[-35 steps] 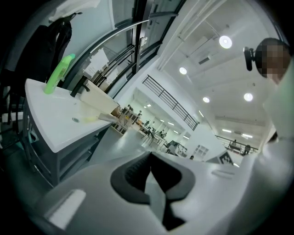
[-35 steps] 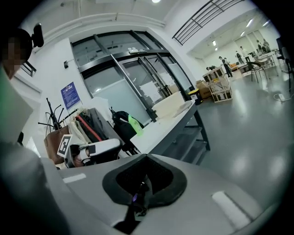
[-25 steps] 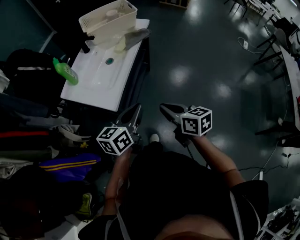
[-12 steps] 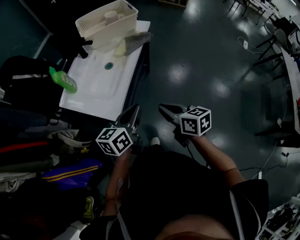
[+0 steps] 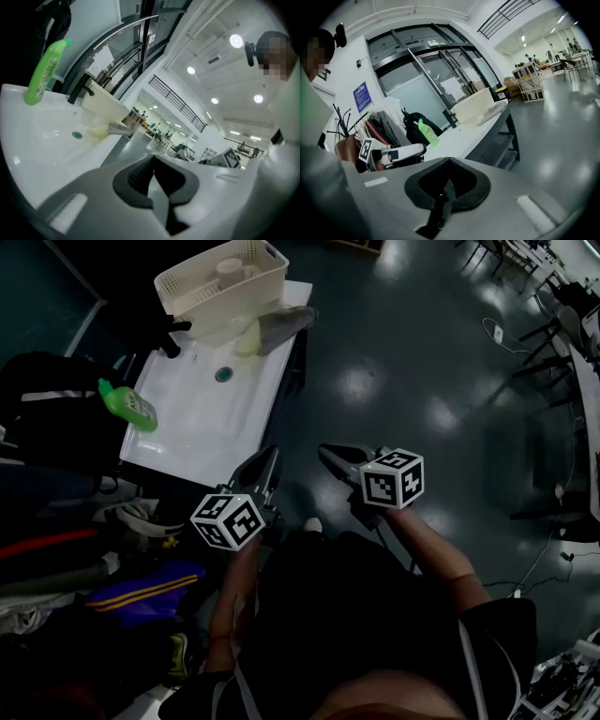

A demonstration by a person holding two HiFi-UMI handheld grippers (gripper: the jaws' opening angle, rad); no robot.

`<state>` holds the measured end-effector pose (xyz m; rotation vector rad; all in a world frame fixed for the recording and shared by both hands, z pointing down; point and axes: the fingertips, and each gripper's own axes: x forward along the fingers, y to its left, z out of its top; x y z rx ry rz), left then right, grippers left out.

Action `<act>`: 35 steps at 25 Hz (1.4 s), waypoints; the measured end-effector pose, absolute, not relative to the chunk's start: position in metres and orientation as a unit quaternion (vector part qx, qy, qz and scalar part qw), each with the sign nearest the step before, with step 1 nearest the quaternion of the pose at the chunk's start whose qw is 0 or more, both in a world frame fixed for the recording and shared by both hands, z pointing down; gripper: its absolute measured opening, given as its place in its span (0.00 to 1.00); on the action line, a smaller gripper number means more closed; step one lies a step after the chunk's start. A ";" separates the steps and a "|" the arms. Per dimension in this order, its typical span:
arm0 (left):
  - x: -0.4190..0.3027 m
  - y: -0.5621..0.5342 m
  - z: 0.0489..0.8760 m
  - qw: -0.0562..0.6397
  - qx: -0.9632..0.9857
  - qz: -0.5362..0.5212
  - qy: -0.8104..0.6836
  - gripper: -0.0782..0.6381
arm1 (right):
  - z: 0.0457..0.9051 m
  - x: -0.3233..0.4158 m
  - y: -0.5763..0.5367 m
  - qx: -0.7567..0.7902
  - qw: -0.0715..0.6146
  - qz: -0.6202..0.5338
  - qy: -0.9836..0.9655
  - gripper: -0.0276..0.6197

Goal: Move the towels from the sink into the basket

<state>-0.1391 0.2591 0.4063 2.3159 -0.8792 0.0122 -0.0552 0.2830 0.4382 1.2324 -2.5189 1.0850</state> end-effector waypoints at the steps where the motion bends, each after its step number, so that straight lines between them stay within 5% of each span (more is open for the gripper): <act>1: -0.139 0.256 0.406 0.325 0.885 0.004 -0.335 0.12 | 0.438 -0.055 0.279 0.409 0.070 0.358 -0.837 0.04; 35: -0.046 0.096 0.425 0.316 0.855 0.024 -0.411 0.12 | 0.457 0.043 0.096 0.358 0.103 0.351 -0.859 0.04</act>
